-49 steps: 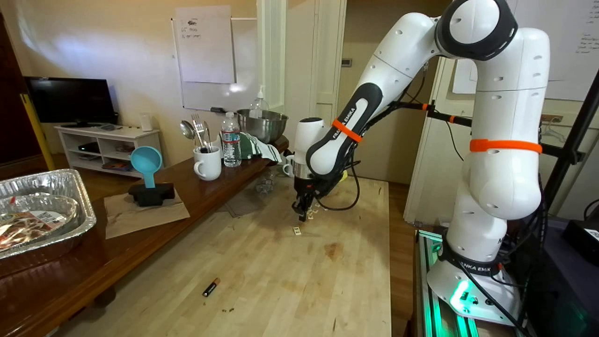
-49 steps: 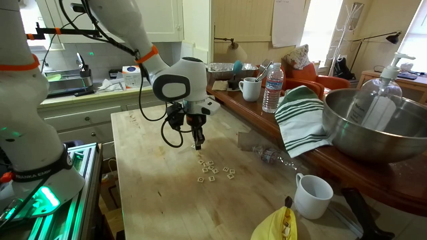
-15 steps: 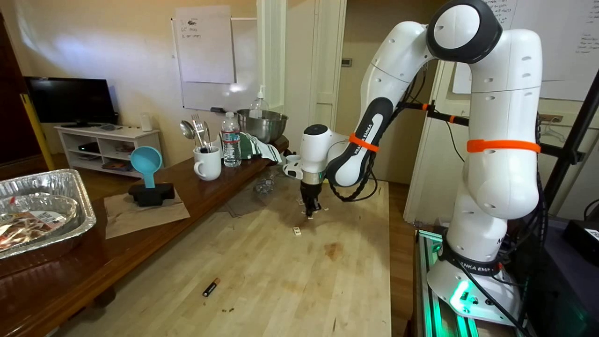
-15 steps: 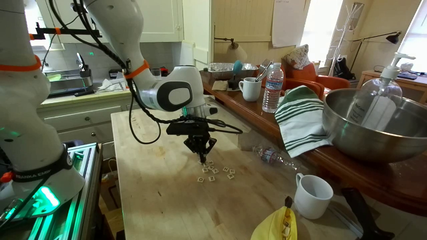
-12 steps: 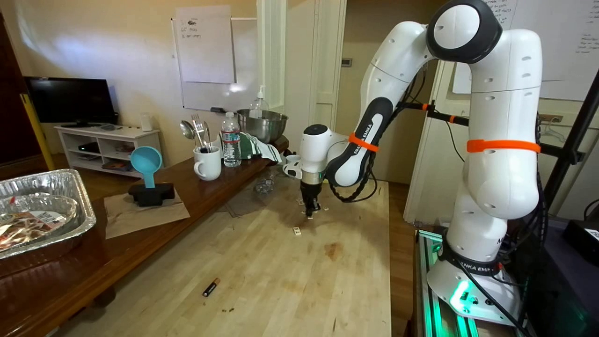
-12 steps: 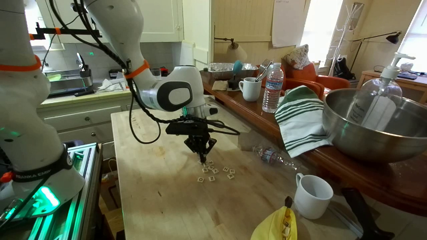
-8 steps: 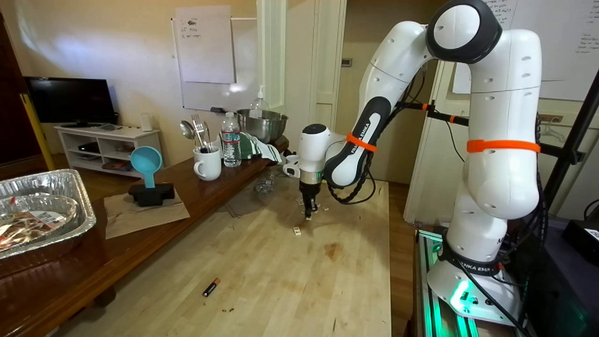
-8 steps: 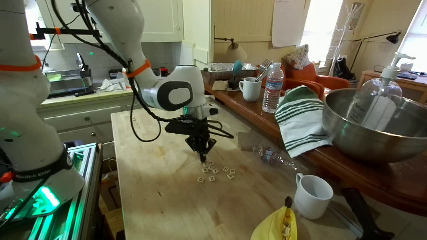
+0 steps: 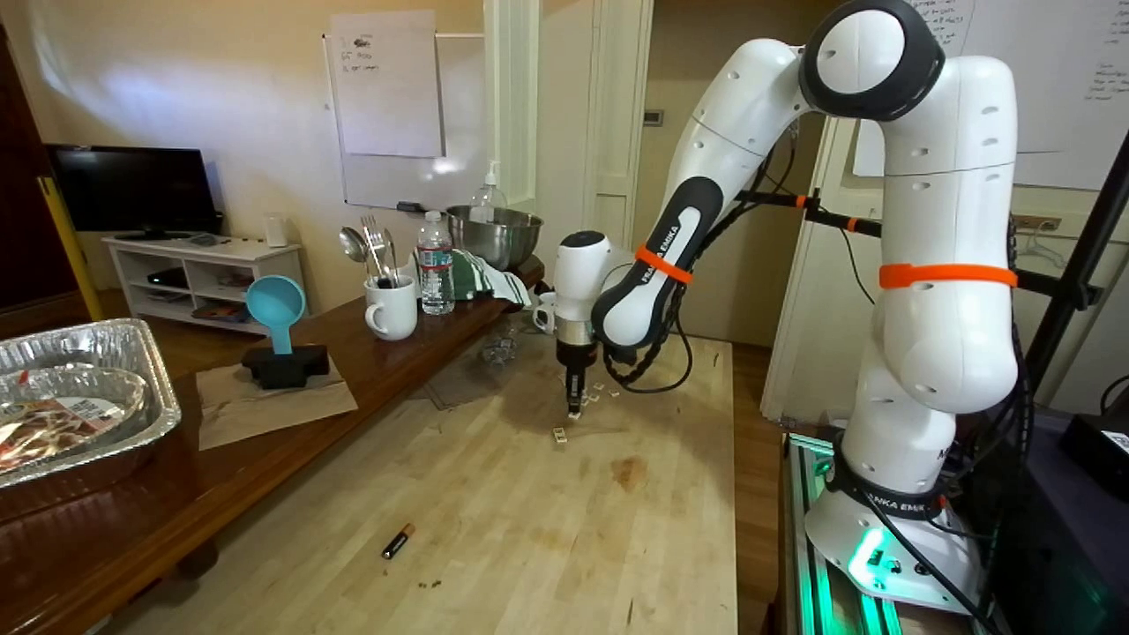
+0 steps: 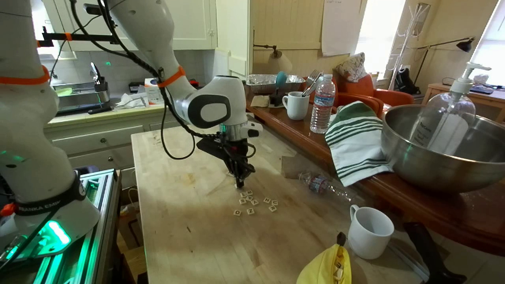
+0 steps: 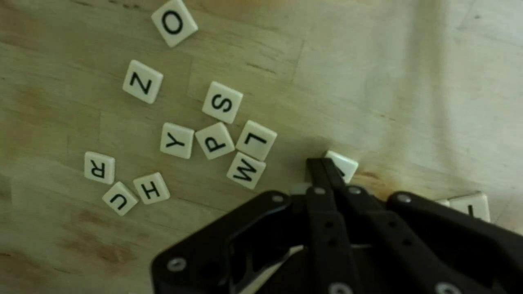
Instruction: Align the blocks on the table
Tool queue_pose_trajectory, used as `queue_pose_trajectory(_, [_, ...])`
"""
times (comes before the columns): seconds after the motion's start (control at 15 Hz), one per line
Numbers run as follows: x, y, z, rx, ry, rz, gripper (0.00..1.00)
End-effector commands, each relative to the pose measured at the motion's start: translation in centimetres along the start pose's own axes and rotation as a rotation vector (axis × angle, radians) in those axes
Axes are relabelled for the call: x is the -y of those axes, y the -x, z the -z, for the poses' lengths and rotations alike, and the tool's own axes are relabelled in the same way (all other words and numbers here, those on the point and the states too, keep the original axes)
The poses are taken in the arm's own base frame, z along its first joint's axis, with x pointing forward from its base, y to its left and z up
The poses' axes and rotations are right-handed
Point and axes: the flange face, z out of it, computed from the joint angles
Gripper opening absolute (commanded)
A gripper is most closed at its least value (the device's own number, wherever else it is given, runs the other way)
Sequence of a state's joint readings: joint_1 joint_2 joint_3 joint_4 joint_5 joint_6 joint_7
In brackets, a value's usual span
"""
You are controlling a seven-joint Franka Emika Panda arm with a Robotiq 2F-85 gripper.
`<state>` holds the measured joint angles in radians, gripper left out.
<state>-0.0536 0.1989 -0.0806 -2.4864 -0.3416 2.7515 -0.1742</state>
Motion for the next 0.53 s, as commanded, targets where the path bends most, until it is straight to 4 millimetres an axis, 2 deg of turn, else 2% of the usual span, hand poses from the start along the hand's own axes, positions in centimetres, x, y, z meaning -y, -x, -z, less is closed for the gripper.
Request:
queue_pose_trajectory(0.0, [1.0,-1.0,-1.4,0.059,-0.055,-0.133,0.00])
queue_pose_trajectory(0.47, [1.2,-2.3,-1.1,0.065,-0.102,-0.375,0.00])
